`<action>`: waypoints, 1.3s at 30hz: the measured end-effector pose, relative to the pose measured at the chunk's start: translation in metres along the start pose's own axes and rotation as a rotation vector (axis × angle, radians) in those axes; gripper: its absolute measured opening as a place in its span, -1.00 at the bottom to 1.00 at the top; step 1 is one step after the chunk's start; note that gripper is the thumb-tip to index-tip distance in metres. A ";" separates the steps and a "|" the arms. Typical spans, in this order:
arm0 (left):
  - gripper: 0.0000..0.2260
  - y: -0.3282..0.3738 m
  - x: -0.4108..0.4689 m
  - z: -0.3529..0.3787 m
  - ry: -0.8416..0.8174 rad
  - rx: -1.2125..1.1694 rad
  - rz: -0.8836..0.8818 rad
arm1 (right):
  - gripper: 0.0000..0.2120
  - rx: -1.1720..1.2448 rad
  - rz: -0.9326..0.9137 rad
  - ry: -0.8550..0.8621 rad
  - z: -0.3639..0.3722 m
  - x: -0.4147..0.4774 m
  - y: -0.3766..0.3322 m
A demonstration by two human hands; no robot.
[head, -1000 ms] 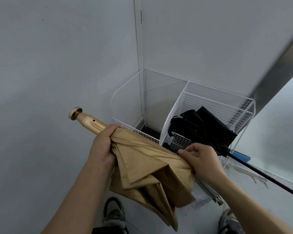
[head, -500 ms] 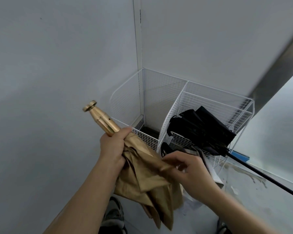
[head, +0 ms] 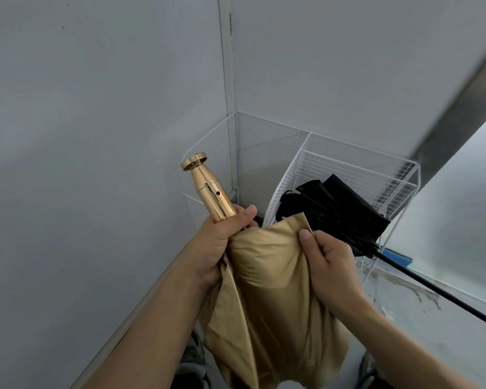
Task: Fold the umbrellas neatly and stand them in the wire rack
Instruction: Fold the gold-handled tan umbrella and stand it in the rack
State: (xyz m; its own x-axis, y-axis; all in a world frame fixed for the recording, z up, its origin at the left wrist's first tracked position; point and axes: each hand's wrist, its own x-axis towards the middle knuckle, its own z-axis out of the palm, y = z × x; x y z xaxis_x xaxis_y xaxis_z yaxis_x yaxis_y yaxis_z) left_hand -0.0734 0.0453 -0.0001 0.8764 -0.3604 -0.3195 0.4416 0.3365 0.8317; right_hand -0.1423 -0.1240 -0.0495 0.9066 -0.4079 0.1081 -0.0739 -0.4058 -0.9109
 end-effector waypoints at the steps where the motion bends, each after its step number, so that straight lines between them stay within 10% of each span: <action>1: -0.77 -0.001 0.000 0.000 0.004 -0.003 0.004 | -0.52 -0.011 0.005 -0.002 0.000 0.002 0.002; 15: -0.85 -0.006 0.007 -0.014 0.345 0.031 0.023 | -0.51 -0.054 0.268 -0.337 0.010 -0.007 0.011; 28: -0.80 0.013 0.019 -0.052 0.593 -0.151 -0.026 | -0.89 -0.237 -0.070 0.071 -0.017 -0.003 0.001; 34: -0.68 0.004 0.021 -0.043 0.567 -0.110 -0.054 | -0.22 -0.520 -0.145 -0.559 0.004 -0.031 -0.016; 39: -0.63 0.004 0.012 -0.032 0.317 -0.048 -0.118 | -0.48 -0.406 0.132 -0.648 0.002 -0.021 -0.012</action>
State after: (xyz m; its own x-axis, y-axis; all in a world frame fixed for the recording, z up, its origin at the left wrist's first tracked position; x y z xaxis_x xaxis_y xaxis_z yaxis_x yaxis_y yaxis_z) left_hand -0.0543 0.0701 -0.0149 0.8316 -0.1136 -0.5436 0.5453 0.3523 0.7606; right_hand -0.1592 -0.1089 -0.0412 0.9326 0.0352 -0.3591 -0.2311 -0.7060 -0.6694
